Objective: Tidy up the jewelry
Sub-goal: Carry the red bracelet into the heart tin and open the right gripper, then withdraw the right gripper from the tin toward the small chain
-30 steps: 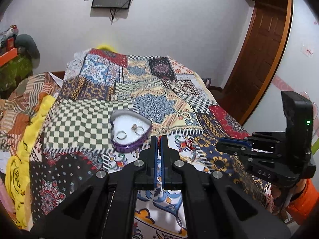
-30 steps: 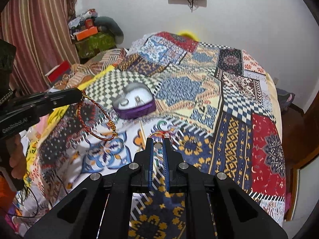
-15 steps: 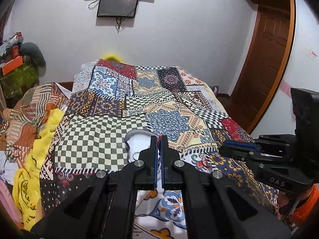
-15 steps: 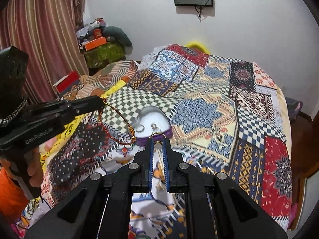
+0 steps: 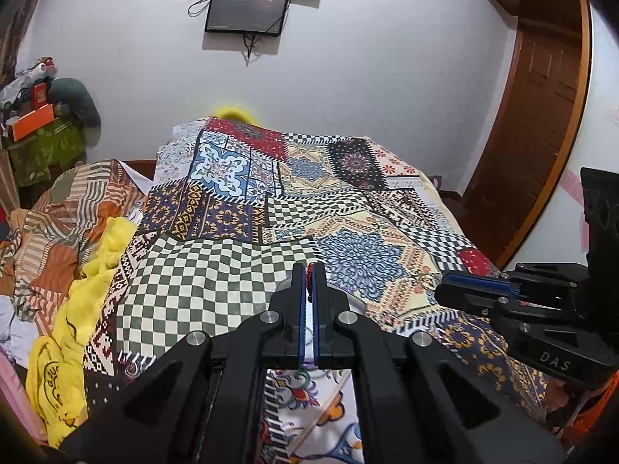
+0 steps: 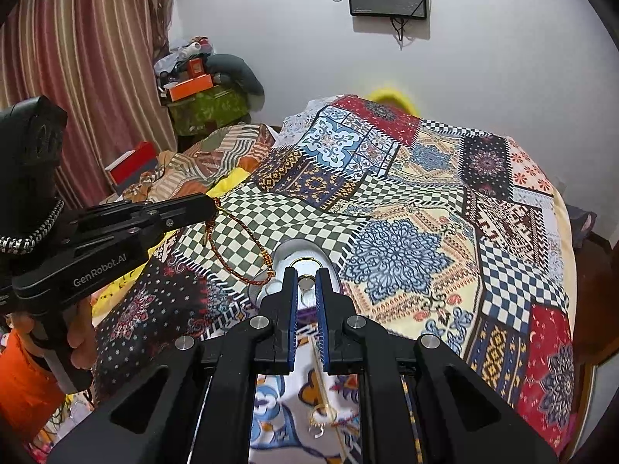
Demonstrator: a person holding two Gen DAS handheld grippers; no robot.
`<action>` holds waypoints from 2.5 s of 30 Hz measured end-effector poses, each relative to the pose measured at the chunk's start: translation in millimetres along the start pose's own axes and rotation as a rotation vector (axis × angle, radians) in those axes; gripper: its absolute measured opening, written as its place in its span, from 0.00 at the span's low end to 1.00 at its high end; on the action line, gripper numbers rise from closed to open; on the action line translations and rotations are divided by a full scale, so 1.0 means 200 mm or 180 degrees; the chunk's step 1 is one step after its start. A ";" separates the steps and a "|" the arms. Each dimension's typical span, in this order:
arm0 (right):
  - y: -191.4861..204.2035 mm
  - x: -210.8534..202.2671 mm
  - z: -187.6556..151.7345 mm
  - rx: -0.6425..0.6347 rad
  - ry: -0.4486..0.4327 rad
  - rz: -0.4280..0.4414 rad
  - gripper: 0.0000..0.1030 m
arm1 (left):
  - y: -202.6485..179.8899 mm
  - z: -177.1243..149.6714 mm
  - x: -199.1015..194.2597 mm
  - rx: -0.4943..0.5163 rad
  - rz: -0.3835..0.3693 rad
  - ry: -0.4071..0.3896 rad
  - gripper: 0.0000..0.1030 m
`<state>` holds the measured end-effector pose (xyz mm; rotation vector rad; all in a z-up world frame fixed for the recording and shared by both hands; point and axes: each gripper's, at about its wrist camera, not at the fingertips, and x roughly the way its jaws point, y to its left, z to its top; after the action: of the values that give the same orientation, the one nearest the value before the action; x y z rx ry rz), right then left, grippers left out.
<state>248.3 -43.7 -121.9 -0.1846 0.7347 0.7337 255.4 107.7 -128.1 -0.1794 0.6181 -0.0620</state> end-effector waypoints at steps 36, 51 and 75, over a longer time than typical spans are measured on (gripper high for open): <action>0.01 0.50 0.03 -0.0322 0.0792 0.0185 0.08 | 0.11 -0.18 0.45 0.0091 -0.0001 0.0783 0.01; 0.06 0.56 0.02 -0.0456 0.0892 0.0208 0.08 | 0.09 -0.22 0.39 0.0302 0.0122 0.0872 0.11; 0.07 0.41 0.03 -0.0533 0.0779 0.0027 0.09 | 0.12 -0.20 0.22 0.0228 0.0311 0.0710 0.31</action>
<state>283.5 13.6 -170.0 -0.4294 0.9068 0.7893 267.5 121.3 -188.9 -0.0729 0.8451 -0.0095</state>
